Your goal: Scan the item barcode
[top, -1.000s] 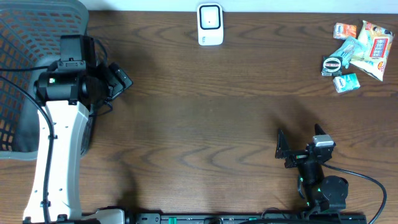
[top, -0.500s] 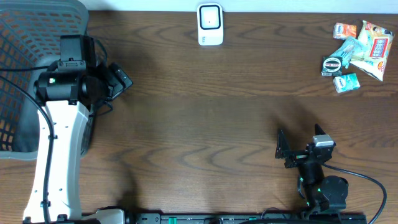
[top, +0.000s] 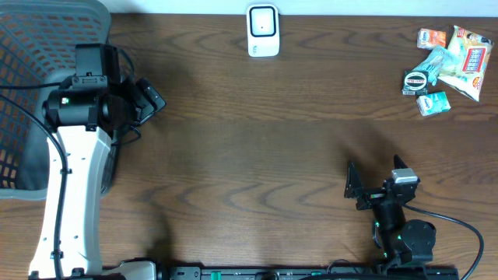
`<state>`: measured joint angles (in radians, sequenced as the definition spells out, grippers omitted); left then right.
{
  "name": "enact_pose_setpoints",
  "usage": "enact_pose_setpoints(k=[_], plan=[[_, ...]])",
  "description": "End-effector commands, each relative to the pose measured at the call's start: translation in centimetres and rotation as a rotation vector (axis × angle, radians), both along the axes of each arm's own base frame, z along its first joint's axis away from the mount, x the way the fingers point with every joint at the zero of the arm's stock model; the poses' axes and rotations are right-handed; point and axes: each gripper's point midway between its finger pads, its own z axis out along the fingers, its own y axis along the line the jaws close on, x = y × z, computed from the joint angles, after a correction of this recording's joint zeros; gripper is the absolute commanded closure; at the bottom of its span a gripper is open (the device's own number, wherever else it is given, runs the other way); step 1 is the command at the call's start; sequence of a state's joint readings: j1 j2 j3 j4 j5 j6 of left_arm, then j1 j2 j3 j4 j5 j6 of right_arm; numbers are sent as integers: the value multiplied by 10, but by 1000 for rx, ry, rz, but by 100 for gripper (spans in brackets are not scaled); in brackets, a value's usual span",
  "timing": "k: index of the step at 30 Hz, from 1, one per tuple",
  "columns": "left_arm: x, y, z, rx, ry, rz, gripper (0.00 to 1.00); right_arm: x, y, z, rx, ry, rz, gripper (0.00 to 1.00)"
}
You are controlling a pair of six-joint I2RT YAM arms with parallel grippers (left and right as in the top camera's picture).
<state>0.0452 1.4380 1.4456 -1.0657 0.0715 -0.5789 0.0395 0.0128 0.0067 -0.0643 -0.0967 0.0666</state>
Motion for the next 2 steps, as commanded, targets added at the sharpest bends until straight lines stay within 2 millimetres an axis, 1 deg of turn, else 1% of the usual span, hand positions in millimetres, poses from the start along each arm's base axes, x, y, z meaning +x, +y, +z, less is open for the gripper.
enact_pose_setpoints(k=[1, 2], plan=[[0, 4, -1, 11, 2, 11, 2, 0, -3, 0, -13, -2, -14, 1], [0, 4, -1, 11, 2, 11, 2, 0, -3, 0, -13, -2, -14, 1]])
